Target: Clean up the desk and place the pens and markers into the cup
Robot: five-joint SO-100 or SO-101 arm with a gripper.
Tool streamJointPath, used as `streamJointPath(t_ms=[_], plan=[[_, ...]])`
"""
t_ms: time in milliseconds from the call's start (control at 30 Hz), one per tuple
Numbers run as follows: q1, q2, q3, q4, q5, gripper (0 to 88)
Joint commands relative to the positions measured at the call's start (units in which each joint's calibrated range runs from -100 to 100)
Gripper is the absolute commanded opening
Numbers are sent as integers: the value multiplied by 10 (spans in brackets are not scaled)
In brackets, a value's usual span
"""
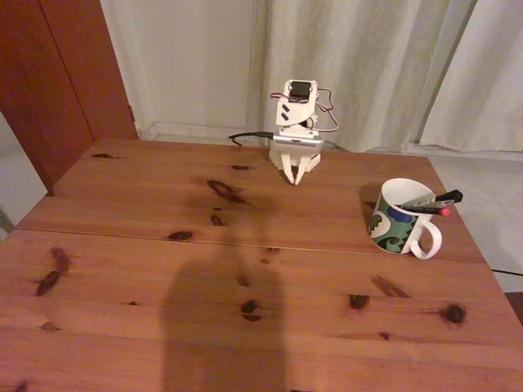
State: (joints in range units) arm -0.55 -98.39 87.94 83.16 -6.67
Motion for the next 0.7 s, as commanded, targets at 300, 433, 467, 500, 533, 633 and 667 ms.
streamJointPath(t_ms=[300,433,467,500,533,633,667], plan=[[90,0,16,-2,75,8],[98,0,16,-1,70,8],[98,0,16,-1,71,8],[95,0,16,-1,71,9],[94,0,16,-1,71,9],[94,0,16,-1,71,9],[94,0,16,-1,71,9]])
